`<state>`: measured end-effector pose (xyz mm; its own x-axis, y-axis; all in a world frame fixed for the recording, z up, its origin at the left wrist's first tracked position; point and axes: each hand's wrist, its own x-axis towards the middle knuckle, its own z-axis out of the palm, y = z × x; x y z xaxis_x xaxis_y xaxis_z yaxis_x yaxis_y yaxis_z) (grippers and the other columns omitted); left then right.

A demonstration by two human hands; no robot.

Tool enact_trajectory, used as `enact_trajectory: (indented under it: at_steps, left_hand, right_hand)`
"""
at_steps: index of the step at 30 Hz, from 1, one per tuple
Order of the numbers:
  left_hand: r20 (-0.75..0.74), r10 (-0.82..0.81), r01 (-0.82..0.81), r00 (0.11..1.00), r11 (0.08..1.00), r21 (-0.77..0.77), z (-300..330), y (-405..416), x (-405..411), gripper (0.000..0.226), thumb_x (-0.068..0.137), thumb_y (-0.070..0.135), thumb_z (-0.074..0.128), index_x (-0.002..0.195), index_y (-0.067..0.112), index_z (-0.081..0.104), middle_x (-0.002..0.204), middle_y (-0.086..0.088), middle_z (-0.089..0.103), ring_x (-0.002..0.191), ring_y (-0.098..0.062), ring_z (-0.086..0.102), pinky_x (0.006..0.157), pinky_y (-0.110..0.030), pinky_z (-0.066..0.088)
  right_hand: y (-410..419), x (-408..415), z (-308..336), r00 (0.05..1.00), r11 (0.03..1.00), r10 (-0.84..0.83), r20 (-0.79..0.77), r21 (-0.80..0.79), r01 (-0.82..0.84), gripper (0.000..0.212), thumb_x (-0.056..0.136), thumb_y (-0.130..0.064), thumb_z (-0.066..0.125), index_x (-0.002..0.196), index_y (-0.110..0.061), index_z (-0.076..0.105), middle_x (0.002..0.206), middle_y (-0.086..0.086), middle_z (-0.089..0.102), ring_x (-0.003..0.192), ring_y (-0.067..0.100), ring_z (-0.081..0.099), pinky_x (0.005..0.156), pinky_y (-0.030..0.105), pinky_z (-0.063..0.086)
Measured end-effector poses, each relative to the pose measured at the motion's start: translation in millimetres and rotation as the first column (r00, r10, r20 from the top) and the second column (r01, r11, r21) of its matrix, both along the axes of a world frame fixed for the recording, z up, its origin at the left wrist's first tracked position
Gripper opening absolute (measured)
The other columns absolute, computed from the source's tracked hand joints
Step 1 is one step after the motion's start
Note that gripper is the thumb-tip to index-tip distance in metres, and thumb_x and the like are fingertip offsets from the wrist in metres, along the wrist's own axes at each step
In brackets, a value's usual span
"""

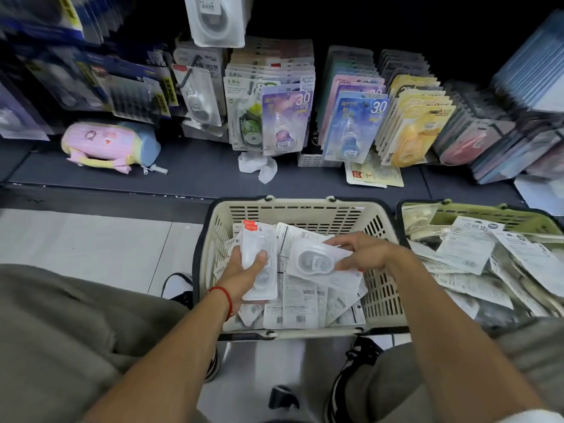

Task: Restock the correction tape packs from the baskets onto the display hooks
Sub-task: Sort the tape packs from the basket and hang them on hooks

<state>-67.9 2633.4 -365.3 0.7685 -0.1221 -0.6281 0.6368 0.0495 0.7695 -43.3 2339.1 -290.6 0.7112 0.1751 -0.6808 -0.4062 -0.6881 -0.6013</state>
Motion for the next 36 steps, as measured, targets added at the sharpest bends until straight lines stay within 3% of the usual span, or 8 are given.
enact_trajectory:
  at_steps: [5, 11, 17, 22, 26, 30, 32, 36]
  left_hand:
    - [-0.014, -0.172, 0.171, 0.985, 0.984, -0.053, 9, -2, 2, 0.035, 0.096, 0.052, 0.067, 0.129, 0.054, 0.054, 0.134, 0.003, 0.068, 0.116, -0.031, 0.071, 0.084, -0.066, 0.06]
    - [-0.142, -0.289, 0.255, 0.947, 0.942, -0.218, 14, 12, 5, 0.072, 0.085, 0.087, 0.045, 0.139, 0.041, 0.062, 0.132, -0.007, 0.073, 0.119, -0.034, 0.071, 0.09, -0.055, 0.061]
    - [0.001, -0.299, 0.297, 0.954, 0.945, -0.138, 16, 17, 14, 0.064, 0.084, 0.031, 0.087, 0.141, 0.035, 0.057, 0.125, -0.006, 0.076, 0.112, -0.032, 0.074, 0.089, -0.062, 0.06]
    - [0.057, -0.33, 0.335, 0.942, 0.931, -0.147, 11, 17, 5, 0.074, 0.076, 0.012, 0.09, 0.141, 0.025, 0.058, 0.129, -0.01, 0.074, 0.119, -0.032, 0.071, 0.097, -0.057, 0.058]
    - [-0.006, -0.144, 0.142, 0.99, 0.982, -0.127, 4, 21, 0, 0.053, 0.085, -0.005, 0.08, 0.13, 0.02, 0.065, 0.122, -0.012, 0.076, 0.107, -0.032, 0.076, 0.08, -0.055, 0.064]
    - [0.055, -0.03, 0.026, 0.998, 0.997, 0.067, 6, 24, 3, 0.053, 0.08, -0.009, 0.081, 0.115, 0.028, 0.069, 0.107, -0.002, 0.081, 0.101, -0.027, 0.077, 0.083, -0.048, 0.064]
    - [0.081, -0.027, 0.017, 0.996, 0.992, 0.126, 9, 25, 5, 0.054, 0.078, -0.009, 0.083, 0.112, 0.03, 0.07, 0.101, 0.003, 0.081, 0.102, -0.024, 0.076, 0.087, -0.048, 0.063]
    - [0.128, -0.02, -0.002, 0.992, 0.986, 0.17, 15, 28, 7, 0.06, 0.076, -0.007, 0.083, 0.121, 0.03, 0.069, 0.107, 0.004, 0.08, 0.108, -0.022, 0.074, 0.095, -0.047, 0.06]
  right_hand:
    - [36, 17, 27, 0.924, 0.916, 0.378, 0.052, -0.162, -0.366, 0.059, 0.088, -0.013, 0.081, 0.128, -0.055, 0.068, 0.126, -0.017, 0.066, 0.116, 0.012, 0.061, 0.099, 0.032, 0.049]
    - [48, 27, 24, 0.907, 0.935, 0.317, 0.275, -0.252, -0.251, 0.041, 0.081, -0.02, 0.089, 0.116, -0.026, 0.069, 0.104, -0.008, 0.058, 0.101, 0.017, 0.056, 0.075, 0.025, 0.042]
    - [66, 25, -2, 0.865, 0.978, 0.194, 0.463, -0.164, -0.132, 0.061, 0.068, -0.025, 0.098, 0.114, -0.031, 0.058, 0.116, -0.009, 0.046, 0.095, 0.005, 0.053, 0.09, 0.028, 0.05]
    - [82, 12, -35, 0.853, 0.995, -0.097, 0.513, 0.069, 0.071, 0.049, 0.073, -0.026, 0.096, 0.108, -0.029, 0.062, 0.11, -0.004, 0.058, 0.079, 0.009, 0.064, 0.07, 0.016, 0.053]
    - [82, 1, -61, 0.874, 0.952, -0.172, 0.454, -0.151, 0.266, 0.025, 0.096, -0.037, 0.074, 0.1, -0.013, 0.066, 0.1, 0.003, 0.071, 0.093, 0.023, 0.068, 0.086, 0.035, 0.056]
    - [97, -33, -91, 0.998, 0.886, -0.059, 0.021, -0.459, 0.062, 0.091, 0.089, -0.065, 0.071, 0.149, -0.005, 0.038, 0.149, 0.018, 0.048, 0.134, 0.036, 0.054, 0.108, 0.045, 0.05]
    - [117, -52, -104, 1.0, 0.877, 0.011, 0.005, -0.48, -0.007, 0.119, 0.081, -0.07, 0.077, 0.16, -0.004, 0.015, 0.161, 0.02, 0.026, 0.145, 0.037, 0.038, 0.112, 0.048, 0.043]
    - [126, -56, -116, 0.997, 0.905, 0.068, 0.028, -0.422, -0.05, 0.116, 0.087, -0.051, 0.078, 0.162, -0.003, 0.004, 0.162, 0.022, 0.016, 0.148, 0.042, 0.028, 0.12, 0.048, 0.036]
